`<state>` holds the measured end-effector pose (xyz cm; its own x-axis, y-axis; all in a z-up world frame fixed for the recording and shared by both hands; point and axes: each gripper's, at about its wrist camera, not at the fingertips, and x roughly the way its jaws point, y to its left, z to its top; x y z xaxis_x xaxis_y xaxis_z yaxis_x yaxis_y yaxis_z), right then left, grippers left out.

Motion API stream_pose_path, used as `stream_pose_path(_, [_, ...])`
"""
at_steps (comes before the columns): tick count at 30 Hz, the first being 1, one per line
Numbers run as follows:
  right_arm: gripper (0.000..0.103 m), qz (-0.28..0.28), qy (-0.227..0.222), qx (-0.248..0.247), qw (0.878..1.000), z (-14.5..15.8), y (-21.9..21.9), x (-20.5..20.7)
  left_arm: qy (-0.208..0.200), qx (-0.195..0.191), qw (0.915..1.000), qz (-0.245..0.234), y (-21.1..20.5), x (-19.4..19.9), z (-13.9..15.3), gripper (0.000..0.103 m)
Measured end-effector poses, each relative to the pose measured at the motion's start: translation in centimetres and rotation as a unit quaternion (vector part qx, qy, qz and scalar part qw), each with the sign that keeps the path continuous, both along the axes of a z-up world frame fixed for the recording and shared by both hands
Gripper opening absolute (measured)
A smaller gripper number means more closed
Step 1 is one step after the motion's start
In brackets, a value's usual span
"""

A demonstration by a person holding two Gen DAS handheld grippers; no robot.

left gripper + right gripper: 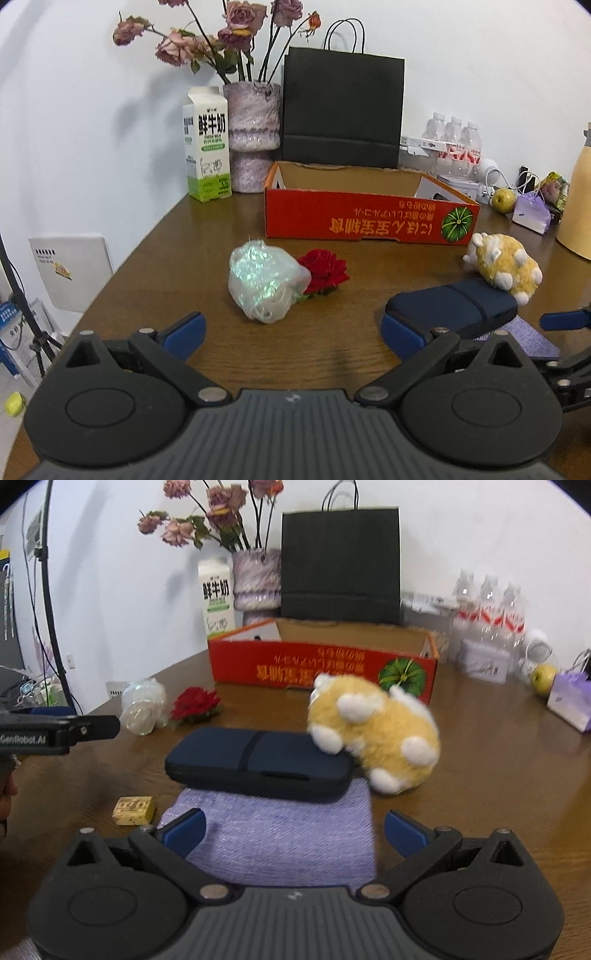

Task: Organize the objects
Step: 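Grasp the lavender cloth bag with the right gripper and lift it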

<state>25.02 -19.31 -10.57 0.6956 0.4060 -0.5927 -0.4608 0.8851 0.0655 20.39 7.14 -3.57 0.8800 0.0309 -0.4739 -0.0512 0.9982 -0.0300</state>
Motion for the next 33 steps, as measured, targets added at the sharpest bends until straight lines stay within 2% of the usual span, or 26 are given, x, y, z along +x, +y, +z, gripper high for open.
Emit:
stream_pose_path(4, [0.103, -0.016, 0.016, -0.029, 0.999, -0.5, 1.4, 1.0, 0.001, -0.012, 0.9999, -0.004, 0.3, -0.1, -0.3, 0.103])
stream_pose_path(12, [0.103, -0.020, 0.018, -0.032, 0.999, -0.5, 1.8, 1.3, 0.002, -0.019, 0.9998, -0.010, 0.1, -0.6, -0.5, 0.103])
stream_pose_path(14, [0.095, -0.018, 0.009, -0.029, 0.999, -0.4, 1.7, 0.9, 0.001, -0.021, 0.9997, -0.008, 0.1, -0.7, -0.5, 0.103])
stream_pose_path(17, [0.074, -0.005, 0.001, -0.023, 1.000, -0.1, 1.7, 0.6, 0.000, -0.026, 0.9996, -0.006, 0.3, -0.8, -0.5, 0.103])
stream_pose_path(19, [0.043, -0.003, -0.006, -0.018, 1.000, 0.1, 1.6, 0.3, -0.001, -0.028, 0.9996, -0.005, 0.4, -0.8, -0.5, 0.103])
stream_pose_path(20, [0.034, -0.002, -0.006, -0.014, 1.000, 0.1, 1.5, 0.2, -0.001, -0.028, 0.9996, -0.004, 0.4, -0.9, -0.4, 0.103])
stream_pose_path(21, [0.020, -0.005, -0.006, -0.010, 1.000, 0.2, 1.3, 0.3, -0.002, -0.028, 0.9996, -0.004, 0.4, -0.9, -0.5, 0.103])
stream_pose_path(22, [0.012, -0.006, -0.003, -0.004, 1.000, 0.2, 1.1, 0.3, -0.003, -0.028, 0.9996, -0.004, 0.4, -1.0, -0.4, 0.103])
stream_pose_path(24, [0.006, -0.007, -0.002, 0.010, 1.000, 0.3, 0.7, 0.2, -0.004, -0.029, 0.9996, -0.003, 0.4, -1.0, -0.4, 0.103])
stream_pose_path(27, [0.006, -0.011, -0.025, 0.022, 0.999, 0.7, 0.3, -0.6, -0.005, -0.030, 0.9995, -0.001, 0.4, -1.1, -0.3, 0.103])
stream_pose_path(33, [0.005, -0.033, -0.144, 0.013, 0.989, 2.0, 0.0, -4.2, -0.001, -0.029, 0.9996, 0.002, 0.4, -1.0, -0.4, 0.103])
